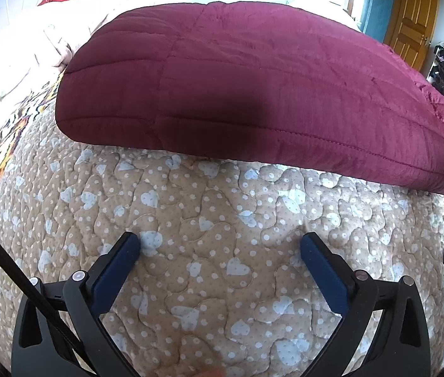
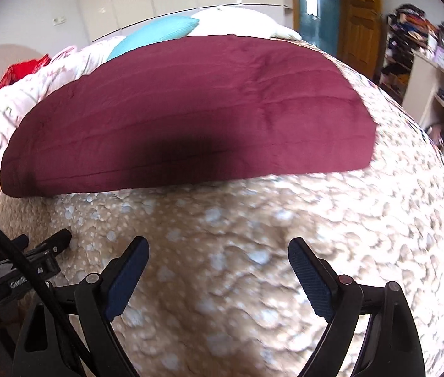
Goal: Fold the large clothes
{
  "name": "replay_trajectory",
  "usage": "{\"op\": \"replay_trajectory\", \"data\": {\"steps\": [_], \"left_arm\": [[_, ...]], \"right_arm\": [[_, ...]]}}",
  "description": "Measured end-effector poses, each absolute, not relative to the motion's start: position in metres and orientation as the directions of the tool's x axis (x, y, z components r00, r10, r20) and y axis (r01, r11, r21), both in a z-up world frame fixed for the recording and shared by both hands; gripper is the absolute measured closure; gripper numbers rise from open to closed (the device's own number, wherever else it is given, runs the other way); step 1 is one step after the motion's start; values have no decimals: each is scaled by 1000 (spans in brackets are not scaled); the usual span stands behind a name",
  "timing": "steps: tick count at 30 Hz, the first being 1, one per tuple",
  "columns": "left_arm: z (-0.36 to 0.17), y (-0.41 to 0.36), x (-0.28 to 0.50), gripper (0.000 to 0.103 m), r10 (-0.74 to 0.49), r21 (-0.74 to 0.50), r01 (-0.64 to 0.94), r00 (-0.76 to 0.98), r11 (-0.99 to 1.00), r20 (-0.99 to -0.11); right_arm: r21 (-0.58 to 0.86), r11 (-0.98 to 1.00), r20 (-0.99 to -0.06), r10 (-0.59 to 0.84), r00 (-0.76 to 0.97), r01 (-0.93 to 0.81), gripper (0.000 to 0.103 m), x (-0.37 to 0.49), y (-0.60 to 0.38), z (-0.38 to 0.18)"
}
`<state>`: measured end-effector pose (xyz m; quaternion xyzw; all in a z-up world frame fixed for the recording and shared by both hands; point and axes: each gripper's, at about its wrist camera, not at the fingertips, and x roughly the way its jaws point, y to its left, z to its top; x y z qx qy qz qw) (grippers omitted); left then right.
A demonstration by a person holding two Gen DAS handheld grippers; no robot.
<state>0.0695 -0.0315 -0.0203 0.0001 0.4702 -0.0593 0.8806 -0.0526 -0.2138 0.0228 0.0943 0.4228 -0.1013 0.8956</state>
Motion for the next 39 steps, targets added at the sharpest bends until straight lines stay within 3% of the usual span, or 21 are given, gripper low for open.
{"op": "replay_trajectory", "data": {"steps": [7,13,24,39], "left_arm": [[-20,-19,74,0,-139,-88,119,553,989,-822],[6,-4,39,0,-80,-14,113,607,993,-791],[68,17,-40,0,-172,-97,148,662,984,-729],[108,22,-84,0,-159,-53,166,730,985,-664]], "right_arm": [[58,950,-779,-148,609,306,10,-80,-220,31],[21,961,-750,-168,640,276,10,-97,-205,50],[-53,962,-703,-226,675,267,10,-121,-180,78],[-108,965,-683,-246,687,238,10,-134,-154,97]]}}
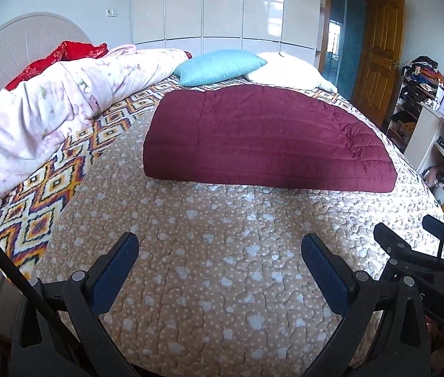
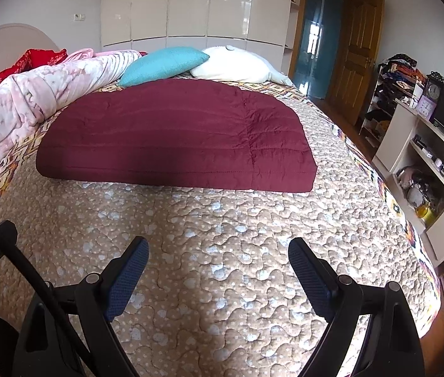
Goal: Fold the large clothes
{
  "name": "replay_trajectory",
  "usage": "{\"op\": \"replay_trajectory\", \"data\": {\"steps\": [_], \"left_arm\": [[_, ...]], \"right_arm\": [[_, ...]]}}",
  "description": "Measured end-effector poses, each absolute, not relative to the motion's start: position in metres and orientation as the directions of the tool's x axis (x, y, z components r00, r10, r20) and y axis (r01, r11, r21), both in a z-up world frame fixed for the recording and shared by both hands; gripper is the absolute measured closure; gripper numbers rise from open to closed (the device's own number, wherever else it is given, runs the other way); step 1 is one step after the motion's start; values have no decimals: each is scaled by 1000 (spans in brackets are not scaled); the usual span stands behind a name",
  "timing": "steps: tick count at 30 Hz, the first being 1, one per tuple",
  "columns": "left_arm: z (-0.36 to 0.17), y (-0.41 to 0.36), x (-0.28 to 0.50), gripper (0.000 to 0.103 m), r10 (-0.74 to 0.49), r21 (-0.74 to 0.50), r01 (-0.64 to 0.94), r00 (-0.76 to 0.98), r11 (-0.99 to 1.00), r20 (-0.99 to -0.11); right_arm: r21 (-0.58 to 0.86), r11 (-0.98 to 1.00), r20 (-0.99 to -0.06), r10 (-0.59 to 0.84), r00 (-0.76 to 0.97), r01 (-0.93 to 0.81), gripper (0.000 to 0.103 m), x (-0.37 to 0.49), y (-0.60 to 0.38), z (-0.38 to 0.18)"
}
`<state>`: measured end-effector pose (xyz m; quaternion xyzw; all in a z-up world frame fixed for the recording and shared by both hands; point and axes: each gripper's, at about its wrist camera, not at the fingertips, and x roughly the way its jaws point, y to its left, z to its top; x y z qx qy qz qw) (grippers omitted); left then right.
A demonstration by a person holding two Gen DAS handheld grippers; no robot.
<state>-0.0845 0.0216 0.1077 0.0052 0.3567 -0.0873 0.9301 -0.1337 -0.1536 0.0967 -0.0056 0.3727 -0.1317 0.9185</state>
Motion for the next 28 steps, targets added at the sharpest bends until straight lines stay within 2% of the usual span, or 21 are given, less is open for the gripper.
{"op": "replay_trajectory", "data": {"steps": [12,24,28], "left_arm": [[113,24,-88,0,-159,-47,170,740,984,-653],[109,20,-83,0,-132,-24,156,737,988,-663],[104,18,-79,0,-108,2,147,736,989,-669]], "right_arm": [[-126,966,-679,-249,691,224,10,-133,-141,103],[-220,933,-676,-357,645,285,10,-128,-144,96],[-210,937,-687,-344,640,278,10,-126,-150,94]]}}
